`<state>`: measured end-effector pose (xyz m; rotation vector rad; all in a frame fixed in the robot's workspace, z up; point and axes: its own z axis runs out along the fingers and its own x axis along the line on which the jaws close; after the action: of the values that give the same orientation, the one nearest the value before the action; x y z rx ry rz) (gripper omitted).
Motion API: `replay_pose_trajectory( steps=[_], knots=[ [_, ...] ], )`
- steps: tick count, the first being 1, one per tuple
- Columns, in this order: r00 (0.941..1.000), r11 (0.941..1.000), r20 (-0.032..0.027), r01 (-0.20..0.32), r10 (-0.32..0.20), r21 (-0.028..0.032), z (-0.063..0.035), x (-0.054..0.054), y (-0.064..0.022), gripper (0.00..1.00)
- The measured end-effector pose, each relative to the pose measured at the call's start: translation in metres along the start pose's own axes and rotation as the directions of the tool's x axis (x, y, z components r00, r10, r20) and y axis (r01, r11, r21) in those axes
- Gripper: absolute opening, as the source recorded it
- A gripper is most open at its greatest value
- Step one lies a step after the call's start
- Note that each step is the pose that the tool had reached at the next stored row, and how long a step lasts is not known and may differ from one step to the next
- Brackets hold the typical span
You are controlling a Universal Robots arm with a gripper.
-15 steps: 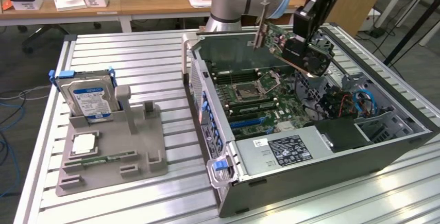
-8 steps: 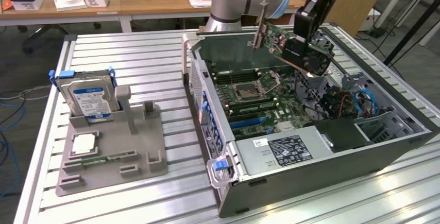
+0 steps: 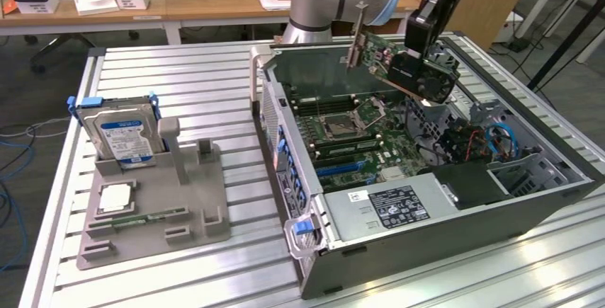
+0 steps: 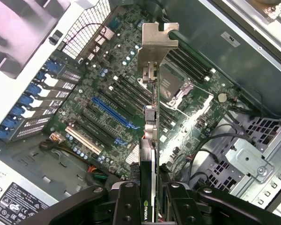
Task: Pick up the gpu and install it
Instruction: 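Insert the gpu into the slot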
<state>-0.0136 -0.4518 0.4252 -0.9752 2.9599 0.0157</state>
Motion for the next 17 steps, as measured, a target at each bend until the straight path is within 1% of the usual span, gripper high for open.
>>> replay_pose_trajectory(
  steps=[8,17],
  knots=[
    [0.9994,0.9994,0.0,0.036,-0.036,-0.001,0.0,0.0,0.0,0.26],
    [0.997,0.997,0.0,0.078,-0.078,-0.0021,0.0,0.0,0.0,0.26]
  ],
)
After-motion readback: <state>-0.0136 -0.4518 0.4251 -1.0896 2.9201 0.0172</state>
